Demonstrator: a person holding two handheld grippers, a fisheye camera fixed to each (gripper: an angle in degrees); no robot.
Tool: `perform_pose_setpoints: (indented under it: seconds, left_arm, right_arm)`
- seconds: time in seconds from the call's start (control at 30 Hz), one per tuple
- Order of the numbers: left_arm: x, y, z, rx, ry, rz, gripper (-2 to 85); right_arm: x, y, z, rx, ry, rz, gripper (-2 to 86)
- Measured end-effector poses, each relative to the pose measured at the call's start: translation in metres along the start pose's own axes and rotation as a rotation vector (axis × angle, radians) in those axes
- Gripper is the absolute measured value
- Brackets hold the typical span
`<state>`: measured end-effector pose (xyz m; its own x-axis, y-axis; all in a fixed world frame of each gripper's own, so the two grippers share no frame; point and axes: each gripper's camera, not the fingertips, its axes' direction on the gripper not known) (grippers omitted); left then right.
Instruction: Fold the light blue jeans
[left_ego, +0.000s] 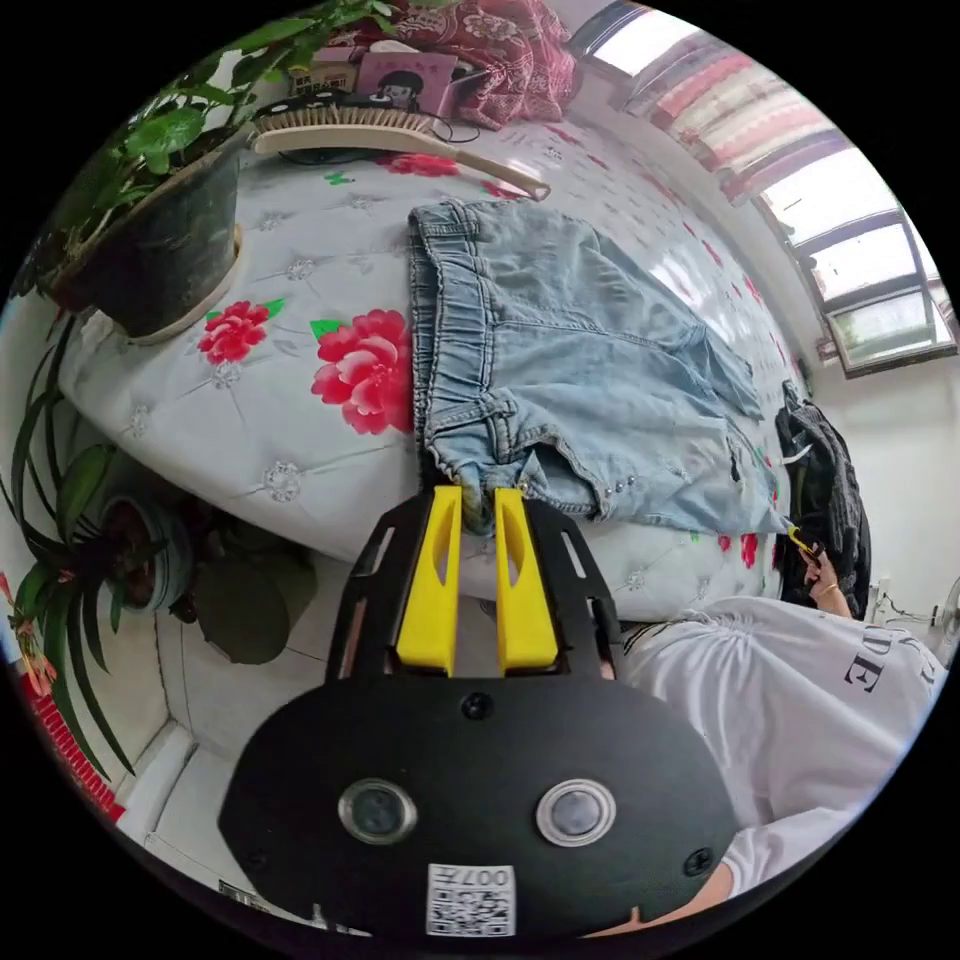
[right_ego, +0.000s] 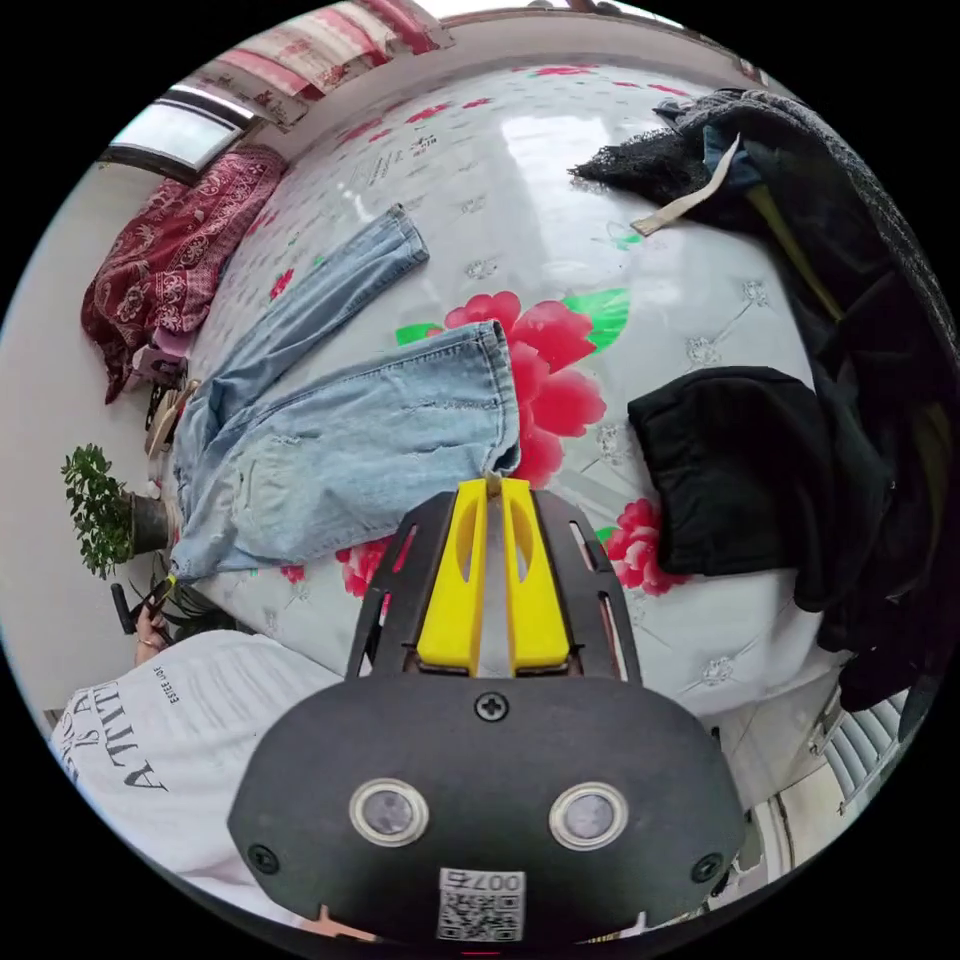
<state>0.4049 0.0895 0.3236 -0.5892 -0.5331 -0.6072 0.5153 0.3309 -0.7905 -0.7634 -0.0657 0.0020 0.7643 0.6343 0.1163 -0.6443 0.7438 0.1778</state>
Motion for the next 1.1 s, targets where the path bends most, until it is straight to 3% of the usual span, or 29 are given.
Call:
perform_pose_setpoints:
  seconds: [0.13, 0.2, 0.3, 0.4, 0.5, 0.63, 0.77, 0.87, 0.97, 1.1]
  left_arm:
    - [0.015, -0.002, -0.044, 0.063, -0.023, 0.124, 3.9]
    - [0.020, -0.001, -0.053, 0.056, -0.073, 0.157, 2.0]
    - [0.014, 0.005, -0.020, -0.044, -0.158, 0.118, 1.2]
    - [0.003, 0.022, 0.021, -0.089, -0.108, 0.014, 1.2]
    - [0.002, 0.039, 0.013, 0.030, -0.084, -0.056, 0.6]
    - [0.023, 0.037, -0.005, 0.103, -0.086, -0.014, -0.8]
    - [0.062, 0.019, 0.001, 0.131, -0.084, 0.098, -0.9]
    - [0.083, 0.002, 0.038, 0.036, -0.100, 0.154, -1.0]
    - [0.073, -0.009, 0.101, -0.169, -0.099, 0.057, -1.0]
    - [0.058, -0.013, 0.094, -0.144, -0.007, -0.017, -0.9]
  right_arm:
    - [-0.019, 0.005, -0.064, 0.145, -0.111, -0.099, 0.2]
    - [-0.032, 0.008, -0.079, 0.160, -0.061, -0.152, 0.2]
    - [-0.042, 0.015, -0.051, 0.038, 0.077, -0.172, 0.3]
    - [-0.029, 0.028, -0.001, -0.143, 0.150, -0.073, 0.5]
    - [-0.025, 0.040, -0.021, -0.032, 0.184, 0.017, 1.0]
    - [-0.043, 0.031, -0.063, 0.165, 0.124, -0.028, 2.1]
    - [-0.069, 0.011, -0.044, 0.118, 0.010, -0.099, 2.1]
    - [-0.081, 0.003, 0.012, -0.101, 0.114, -0.115, 1.4]
    - [-0.074, 0.005, 0.010, -0.099, 0.262, -0.054, 0.5]
    - [-0.078, -0.008, -0.029, -0.016, 0.171, -0.078, 1.2]
